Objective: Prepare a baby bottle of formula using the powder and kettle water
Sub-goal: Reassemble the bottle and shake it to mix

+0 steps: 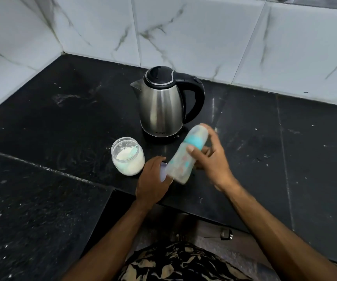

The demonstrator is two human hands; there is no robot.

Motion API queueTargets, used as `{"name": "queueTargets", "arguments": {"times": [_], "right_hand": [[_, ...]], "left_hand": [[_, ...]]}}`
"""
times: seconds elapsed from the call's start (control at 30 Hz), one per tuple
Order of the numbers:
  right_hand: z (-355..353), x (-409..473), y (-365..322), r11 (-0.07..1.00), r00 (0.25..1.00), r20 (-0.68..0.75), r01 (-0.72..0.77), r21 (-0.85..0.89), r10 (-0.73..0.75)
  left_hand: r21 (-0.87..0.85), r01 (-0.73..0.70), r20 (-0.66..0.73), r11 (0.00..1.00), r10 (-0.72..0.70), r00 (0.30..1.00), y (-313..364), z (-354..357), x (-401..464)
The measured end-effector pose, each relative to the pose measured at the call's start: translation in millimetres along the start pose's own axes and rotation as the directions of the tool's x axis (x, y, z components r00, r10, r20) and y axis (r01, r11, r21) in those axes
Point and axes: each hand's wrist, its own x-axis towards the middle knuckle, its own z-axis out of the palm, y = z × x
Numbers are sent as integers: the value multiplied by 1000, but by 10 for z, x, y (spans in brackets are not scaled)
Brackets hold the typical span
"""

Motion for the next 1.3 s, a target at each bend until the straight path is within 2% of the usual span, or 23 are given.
{"name": "queueTargets", "arguments": {"times": [0.03, 0.07, 0.1, 0.2, 0.23, 0.3, 0.4, 0.43, 0.5, 0.57, 0.6, 0.67, 0.77, 0.8, 0.83, 0.93, 0.97, 1.0, 1.03, 1.13, 1.17, 1.3], "right_hand": [[19, -34, 21, 998, 997, 75, -18, -52, 22], [17, -33, 22, 997, 996, 90, -19, -71, 25], [2, 2, 5, 999, 999, 39, -7, -52, 9], [-131, 168, -74, 991, 965, -260, 68, 112, -37], [-158, 188, -76, 985, 954, -297, 91, 149, -43], [-120, 117, -39, 988, 975, -220, 66, 138, -34], [-10, -74, 39, 998, 998, 53, -33, -45, 36], [-15, -75, 38, 997, 998, 63, -27, -73, 31], [-78, 19, -12, 1000, 995, -95, 24, -12, -25], [-186, 154, -74, 992, 954, -295, 84, 90, -54], [-211, 184, -80, 987, 939, -338, 108, 118, -62], [-155, 133, -42, 992, 960, -274, 82, 92, -54], [-19, -44, 120, 995, 999, 42, -30, -100, 34], [-18, -56, 159, 993, 996, 84, -28, -118, 38], [-33, -32, 155, 996, 999, 48, -16, -87, 20], [-156, 140, 75, 993, 957, -290, 41, 112, -6], [-193, 179, 68, 986, 939, -343, 63, 154, -6], [-192, 176, 67, 984, 942, -335, 60, 167, 0], [-168, 141, 84, 989, 964, -266, 31, 146, 9], [-65, -40, 178, 995, 994, 86, -57, -78, 64], [-60, -66, 202, 990, 988, 144, -43, -133, 62], [-102, 28, 64, 992, 995, 80, 62, -106, -54]], "left_hand": [[6, 0, 37, 1000, 0, 999, -34, 11, 14], [1, -8, 38, 1000, 8, 999, -40, 18, 9], [-7, -9, 12, 1000, 9, 1000, -11, 9, -15], [-23, -7, -75, 1000, 6, 997, 88, -21, -73], [-23, -8, -74, 1000, 7, 997, 109, -30, -81], [-12, -23, -68, 1000, 22, 997, 93, -25, -68], [12, -16, -8, 1000, 16, 1000, 28, -21, -41], [9, -15, -10, 1000, 16, 1000, 35, -21, -44], [-10, -16, -49, 1000, 16, 999, 70, -30, -61], [-29, -21, -82, 999, 19, 996, 117, -41, -70], [-33, -28, -82, 999, 25, 996, 129, -43, -73], [-19, -32, -75, 999, 30, 997, 95, -30, -66], [12, -27, -13, 1000, 27, 1000, -7, -5, -44], [17, -32, -10, 999, 32, 999, -18, 5, -48], [8, -28, -24, 1000, 29, 999, -4, 2, -55], [-22, -19, -85, 1000, 17, 996, 85, -25, -70], [-24, -21, -86, 999, 19, 996, 107, -30, -73], [-22, -23, -83, 1000, 21, 996, 113, -32, -72], [-18, -21, -74, 1000, 19, 997, 89, -22, -67], [1, -30, 6, 1000, 30, 1000, -55, 27, -53], [8, -32, 30, 999, 31, 999, -81, 43, -47], [0, -19, -35, 1000, 19, 999, -21, 21, -47]]}}
